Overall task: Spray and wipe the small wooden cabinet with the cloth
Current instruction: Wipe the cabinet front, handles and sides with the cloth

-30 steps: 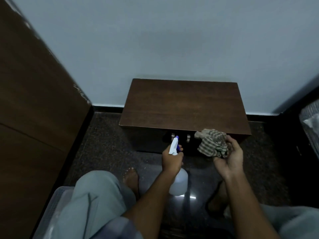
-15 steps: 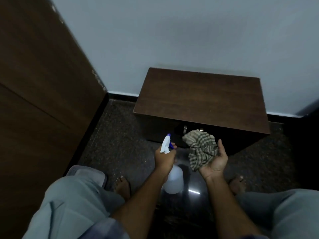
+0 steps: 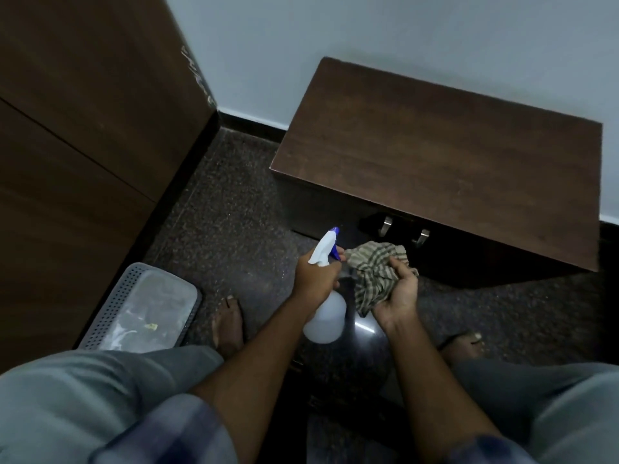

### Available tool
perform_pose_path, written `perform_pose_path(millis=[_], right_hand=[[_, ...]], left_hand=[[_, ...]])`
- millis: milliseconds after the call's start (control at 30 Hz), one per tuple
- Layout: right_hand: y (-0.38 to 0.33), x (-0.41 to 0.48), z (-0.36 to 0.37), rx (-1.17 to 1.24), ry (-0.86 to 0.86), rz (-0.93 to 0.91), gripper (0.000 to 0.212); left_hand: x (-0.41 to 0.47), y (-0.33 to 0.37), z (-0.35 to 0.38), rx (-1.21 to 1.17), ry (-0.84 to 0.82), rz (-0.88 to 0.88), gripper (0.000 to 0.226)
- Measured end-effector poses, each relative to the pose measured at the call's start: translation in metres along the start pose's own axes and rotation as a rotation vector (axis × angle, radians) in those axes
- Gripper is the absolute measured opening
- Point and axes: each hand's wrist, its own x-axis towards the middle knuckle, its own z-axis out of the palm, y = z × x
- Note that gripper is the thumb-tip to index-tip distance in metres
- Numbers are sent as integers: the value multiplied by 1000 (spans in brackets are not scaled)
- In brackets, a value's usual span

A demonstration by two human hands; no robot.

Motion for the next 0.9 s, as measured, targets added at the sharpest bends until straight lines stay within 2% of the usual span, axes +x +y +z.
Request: perform_pose_path(millis=[133, 200, 267, 333, 367, 400, 467, 500, 567, 667, 700, 733, 800, 833, 900], right_hand=[[5, -5, -13, 18, 92, 20, 55], [4, -9, -7, -22, 121, -2, 52], [5, -10, 5, -48, 146, -164, 43], [4, -8, 17, -183, 207, -520, 34], [3, -7, 24, -362, 199, -751, 35], [1, -4, 30, -662, 143, -1003, 40], [-14, 12, 39, -1495, -55, -1491, 52], [-27, 25, 43, -1861, -218, -1668, 50], [-51, 49, 53, -2391, -531, -1831, 45], [-79, 71, 58, -2859, -769, -1840, 48], [-82, 72, 58, -3029, -826, -1773, 51], [-83, 72, 55, -3210, -892, -1633, 51], [-79, 70, 48, -3505, -946, -1189, 51], [-77, 68, 48, -3558, -932, -1130, 50], [-75, 70, 55, -3584, -916, -1130, 48]], left_hand=[[4, -2, 9, -30, -10, -9, 32], [6, -1, 13, -56, 0, -15, 38], [8, -2, 12, -73, 13, -21, 59], [9, -6, 10, -75, 17, -21, 65], [10, -9, 9, -93, 35, -34, 62], [11, -12, 7, -120, 63, -57, 58], [12, -16, 6, -154, 91, -93, 48], [13, -18, 5, -167, 92, -101, 44], [15, -20, 2, -195, 99, -117, 38], [18, -20, -2, -185, 122, -139, 39], [19, -19, -3, -184, 134, -138, 38], [19, -18, -3, -188, 141, -132, 37], [19, -16, -1, -183, 138, -113, 37], [20, -16, 1, -179, 138, -105, 37], [21, -17, 2, -198, 135, -79, 43]])
